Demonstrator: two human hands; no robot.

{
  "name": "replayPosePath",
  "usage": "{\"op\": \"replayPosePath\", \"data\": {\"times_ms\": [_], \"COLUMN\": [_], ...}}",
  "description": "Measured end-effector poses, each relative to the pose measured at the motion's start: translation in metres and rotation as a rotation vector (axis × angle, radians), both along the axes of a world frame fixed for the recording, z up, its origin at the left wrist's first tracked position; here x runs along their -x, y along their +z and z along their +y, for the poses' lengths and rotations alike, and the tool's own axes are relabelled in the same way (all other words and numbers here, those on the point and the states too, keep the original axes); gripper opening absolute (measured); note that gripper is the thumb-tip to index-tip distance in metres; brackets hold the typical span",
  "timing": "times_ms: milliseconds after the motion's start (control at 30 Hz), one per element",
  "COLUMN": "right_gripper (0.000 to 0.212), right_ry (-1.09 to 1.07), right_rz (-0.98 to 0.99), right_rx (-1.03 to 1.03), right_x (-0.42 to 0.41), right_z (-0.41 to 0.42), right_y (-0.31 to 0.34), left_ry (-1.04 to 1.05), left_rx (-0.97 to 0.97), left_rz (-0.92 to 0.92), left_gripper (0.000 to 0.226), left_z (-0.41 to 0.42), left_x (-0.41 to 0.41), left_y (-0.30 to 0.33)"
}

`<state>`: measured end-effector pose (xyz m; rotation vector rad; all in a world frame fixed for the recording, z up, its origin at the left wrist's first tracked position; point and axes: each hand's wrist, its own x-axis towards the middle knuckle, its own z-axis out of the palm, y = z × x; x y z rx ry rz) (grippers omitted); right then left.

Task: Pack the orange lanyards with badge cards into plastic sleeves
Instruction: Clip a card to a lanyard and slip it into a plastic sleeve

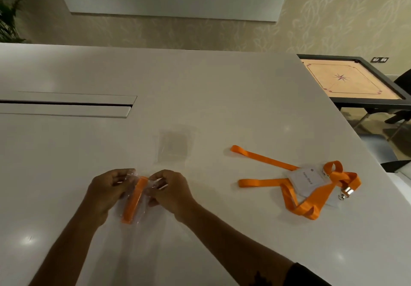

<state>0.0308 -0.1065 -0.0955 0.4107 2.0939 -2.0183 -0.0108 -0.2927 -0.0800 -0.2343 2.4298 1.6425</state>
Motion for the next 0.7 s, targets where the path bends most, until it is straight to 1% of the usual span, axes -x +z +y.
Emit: {"op": "replayPosePath", "data": {"times_ms": [167,333,400,467,533,600,633,700], "right_gripper": [0.026,0.023,0.024,0.034,0.051,0.062,0.064,0.061], "right_ry": [0.051,0.075,0.092,0.138,0.193,0.233,0.243,0.256], "right_rz": [0.021,0.064,0.064,0.054,0.056,0.101,0.130,0.200], "right_rx": [-0.046,-0.220,-0.245,-0.294,-0.417,-0.558,-0.603,-0.681], "right_x": [0.008,0.011,0.011,0.010,0.010,0.009,0.008,0.004], "right_z": [-0.037,-0.052,-0.052,-0.049,-0.044,-0.034,-0.028,-0.011], "right_y": [-0.007,-0.012,-0.012,-0.008,-0.005,-0.001,0.001,0.007], "left_ry": [0.039,0.013,0.006,-0.011,-0.032,-0.031,-0.027,-0.026], "left_rx": [0.115,0.215,0.260,0.305,0.344,0.398,0.432,0.490], "left_rz": [0.053,0.120,0.153,0.164,0.166,0.202,0.243,0.342], "left_gripper": [0.022,0.020,0.022,0.025,0.029,0.032,0.033,0.034], "left_z": [-0.034,-0.045,-0.044,-0.043,-0.040,-0.036,-0.033,-0.022], "left_x": [0.006,0.008,0.009,0.010,0.010,0.008,0.006,0.001], "left_y": [-0.006,-0.010,-0.012,-0.013,-0.014,-0.012,-0.012,-0.009]}}
